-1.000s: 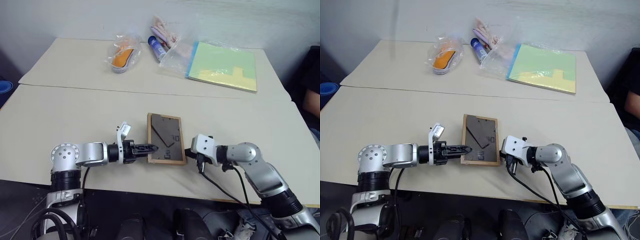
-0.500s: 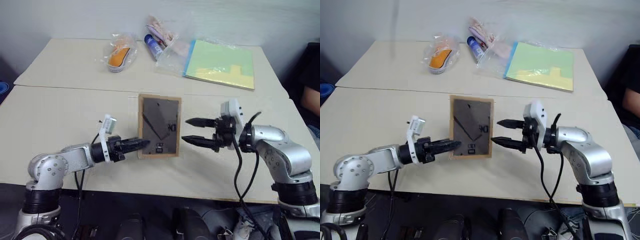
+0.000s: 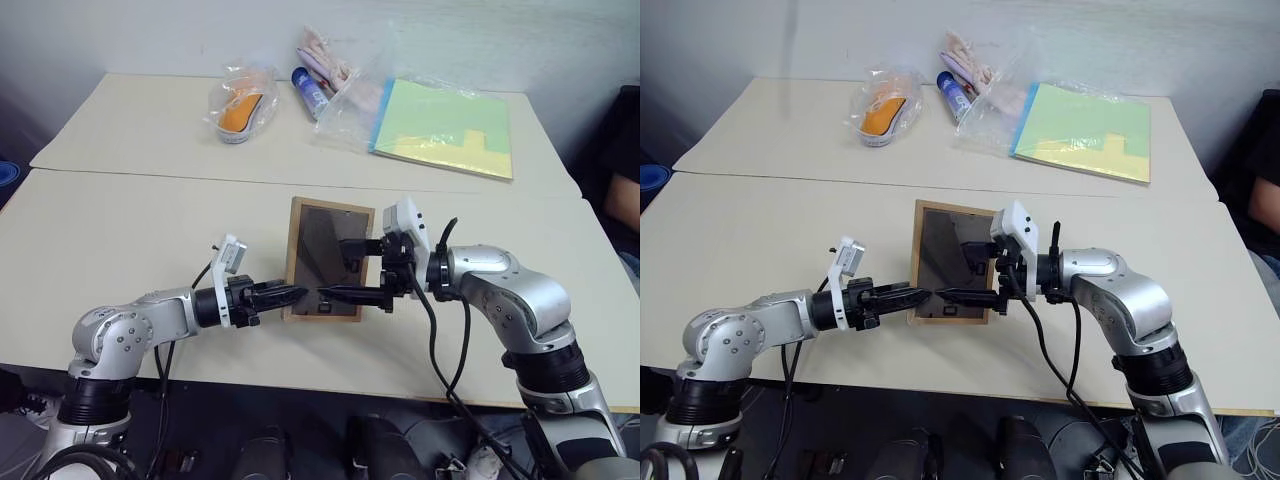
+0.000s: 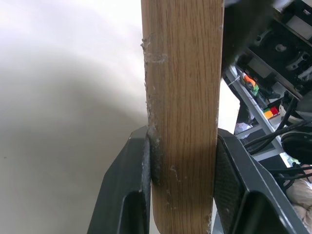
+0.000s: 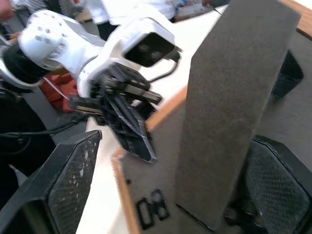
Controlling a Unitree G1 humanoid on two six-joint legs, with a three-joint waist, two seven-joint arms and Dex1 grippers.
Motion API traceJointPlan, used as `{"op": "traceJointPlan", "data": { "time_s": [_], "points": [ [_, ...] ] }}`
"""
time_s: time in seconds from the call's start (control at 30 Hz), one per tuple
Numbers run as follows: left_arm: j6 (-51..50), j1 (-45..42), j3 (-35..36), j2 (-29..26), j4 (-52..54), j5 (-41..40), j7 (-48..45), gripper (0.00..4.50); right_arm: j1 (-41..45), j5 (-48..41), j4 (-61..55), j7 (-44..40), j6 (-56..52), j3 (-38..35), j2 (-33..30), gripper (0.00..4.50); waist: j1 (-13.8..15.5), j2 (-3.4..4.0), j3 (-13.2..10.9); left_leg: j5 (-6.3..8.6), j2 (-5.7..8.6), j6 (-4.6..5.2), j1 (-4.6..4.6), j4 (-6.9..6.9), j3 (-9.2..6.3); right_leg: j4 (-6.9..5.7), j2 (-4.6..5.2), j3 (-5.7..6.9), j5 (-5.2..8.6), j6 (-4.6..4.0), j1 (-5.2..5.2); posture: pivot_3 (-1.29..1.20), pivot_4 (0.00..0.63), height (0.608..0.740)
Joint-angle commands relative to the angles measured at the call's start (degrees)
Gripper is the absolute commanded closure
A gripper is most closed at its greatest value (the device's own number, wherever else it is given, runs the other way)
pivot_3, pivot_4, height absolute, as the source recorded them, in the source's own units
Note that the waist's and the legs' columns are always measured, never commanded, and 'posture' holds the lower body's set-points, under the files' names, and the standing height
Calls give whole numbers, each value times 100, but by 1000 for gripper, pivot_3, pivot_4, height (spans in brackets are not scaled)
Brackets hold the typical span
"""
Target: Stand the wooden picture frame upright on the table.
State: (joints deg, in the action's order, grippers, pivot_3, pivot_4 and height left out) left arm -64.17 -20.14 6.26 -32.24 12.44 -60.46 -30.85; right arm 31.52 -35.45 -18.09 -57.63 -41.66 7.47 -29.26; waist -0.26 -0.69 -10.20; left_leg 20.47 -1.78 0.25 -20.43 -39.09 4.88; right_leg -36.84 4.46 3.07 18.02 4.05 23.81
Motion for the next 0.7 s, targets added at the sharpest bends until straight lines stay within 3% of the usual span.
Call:
{"op": "traceJointPlan", "data": {
  "time_s": [0.03, 0.13, 0.27, 0.33, 0.5, 0.6, 0.7],
  "points": [
    [-166, -160, 286, 28, -67, -212, 74, 3239, -231, -160, -416, -403, 398, -197, -250, 131, 6, 0, 0, 1, 0, 1, 0, 0, -2, 1, 0, 1, 0, 0, -1, 0, 150, 740],
    [-552, -219, 532, 84, -297, -542, 274, 3239, -543, 197, -336, -711, 1117, -326, -571, 131, 6, 0, 0, 1, 3, 3, -1, 0, -2, 3, 2, 2, -1, 2, -2, 0, 150, 740],
    [-993, -291, 712, 93, -474, -920, 434, 3239, -728, 1021, 413, -1109, 3349, -502, -573, 131, -28, -3, -2, 1, 2, 3, 2, 0, 3, 12, -1, -1, -1, 2, -2, 0, 150, 740],
    [-1158, -330, 837, 145, -557, -1106, 568, 3239, -727, 1055, 663, -1198, 3851, -662, -544, 131, -43, -3, -2, 1, 1, 1, 5, 0, 4, 15, -3, -1, -1, 2, -2, 0, 150, 740],
    [-2284, -783, 1302, -130, -2088, -2774, 1583, 3239, -611, 1614, 1544, -1595, 6169, -1140, -823, 131, -29, -6, -4, -1, 1, 2, 5, -4, 2, 0, -1, 0, -1, 3, -3, 0, 150, 740],
    [-2678, -934, 942, -574, -2770, -3639, 1890, 3239, -444, 2447, 2477, -1537, 8070, -940, -885, 131, -80, -9, -5, -1, 0, 2, 9, -1, 2, -2, 0, -1, -1, 2, -6, 0, 150, 740],
    [-2452, -950, 331, -929, -3012, -4864, 2285, 3239, -191, 3301, 3268, -891, 9551, -804, -577, 131, -137, -10, -6, -2, -1, 0, 11, -2, 0, -3, 3, -1, -1, 3, -8, 0, 150, 740]
  ]
}}
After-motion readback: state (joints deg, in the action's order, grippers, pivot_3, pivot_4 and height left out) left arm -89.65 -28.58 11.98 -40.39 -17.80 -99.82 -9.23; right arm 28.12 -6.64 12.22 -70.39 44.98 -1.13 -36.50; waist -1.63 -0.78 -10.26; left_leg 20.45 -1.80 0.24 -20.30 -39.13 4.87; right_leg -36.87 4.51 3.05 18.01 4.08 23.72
